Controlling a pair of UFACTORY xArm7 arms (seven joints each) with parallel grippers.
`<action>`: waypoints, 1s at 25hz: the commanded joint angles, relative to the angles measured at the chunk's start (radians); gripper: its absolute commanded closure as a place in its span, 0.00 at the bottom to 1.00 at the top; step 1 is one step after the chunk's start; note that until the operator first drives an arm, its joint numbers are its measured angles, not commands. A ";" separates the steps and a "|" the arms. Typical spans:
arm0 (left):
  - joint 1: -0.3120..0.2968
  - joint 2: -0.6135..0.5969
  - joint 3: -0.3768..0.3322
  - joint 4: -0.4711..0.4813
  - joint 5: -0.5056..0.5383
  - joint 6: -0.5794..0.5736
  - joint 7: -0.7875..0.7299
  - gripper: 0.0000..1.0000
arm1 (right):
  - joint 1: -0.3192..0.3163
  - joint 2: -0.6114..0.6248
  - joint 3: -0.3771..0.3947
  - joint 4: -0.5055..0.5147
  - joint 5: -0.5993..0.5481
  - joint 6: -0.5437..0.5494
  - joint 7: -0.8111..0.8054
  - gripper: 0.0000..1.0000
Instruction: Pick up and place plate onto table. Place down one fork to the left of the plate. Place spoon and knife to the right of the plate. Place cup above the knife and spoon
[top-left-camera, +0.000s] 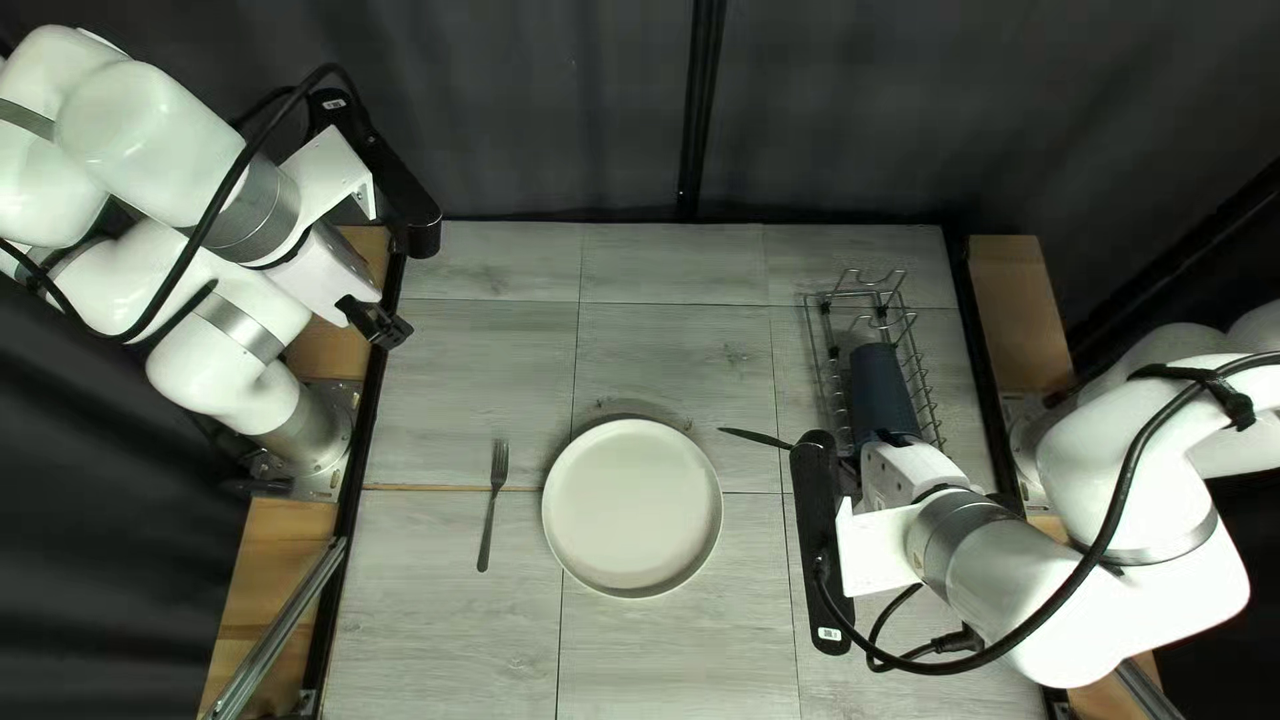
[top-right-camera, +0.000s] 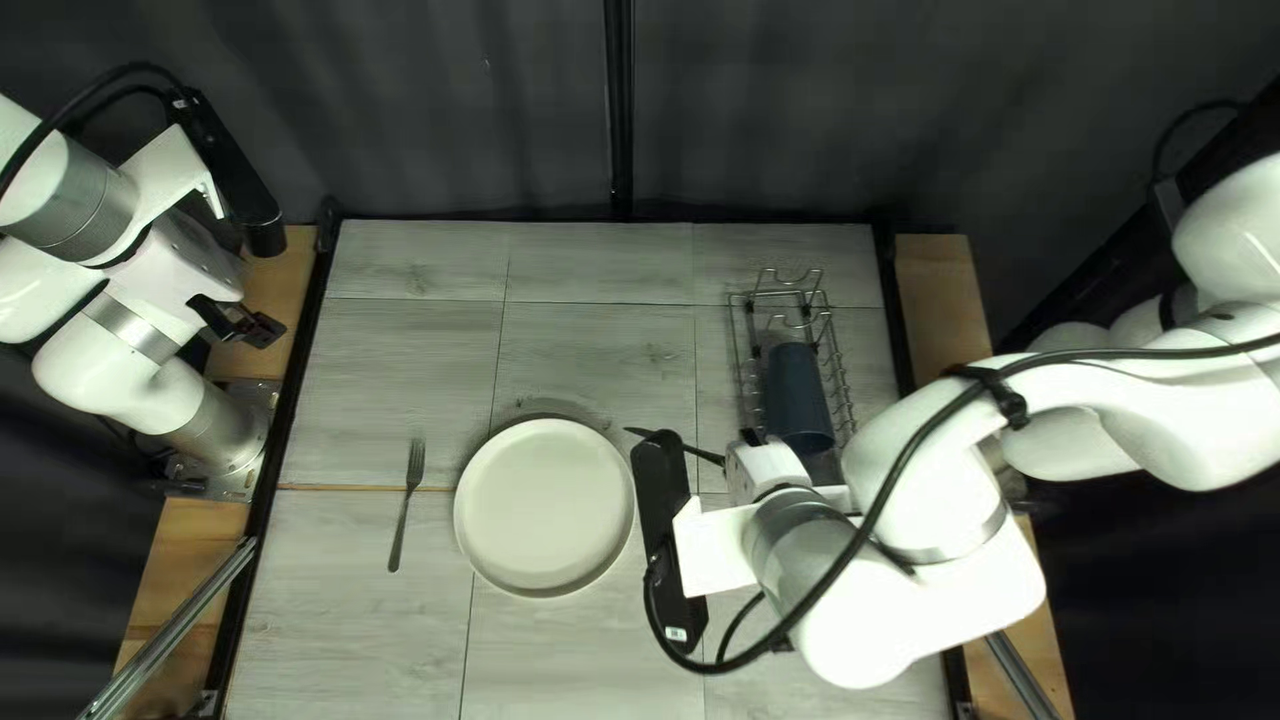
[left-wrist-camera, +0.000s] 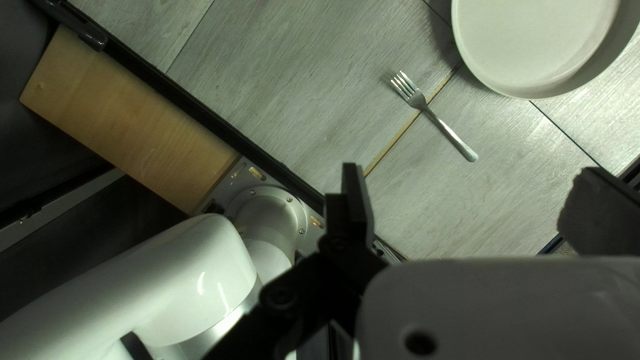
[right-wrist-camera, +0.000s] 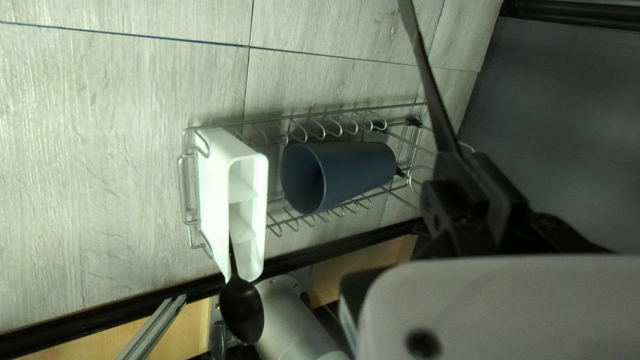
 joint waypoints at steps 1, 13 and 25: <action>0.000 0.000 0.000 0.000 0.000 0.000 0.000 0.00 | 0.000 0.000 0.000 0.000 0.000 0.000 0.000 1.00; -0.026 0.025 0.066 -0.021 0.011 -0.083 0.052 0.00 | 0.000 0.000 0.000 0.000 0.000 0.000 0.000 1.00; -0.171 0.174 0.292 -0.055 0.086 -0.413 0.397 0.00 | 0.000 0.000 0.000 0.000 0.000 0.000 0.000 1.00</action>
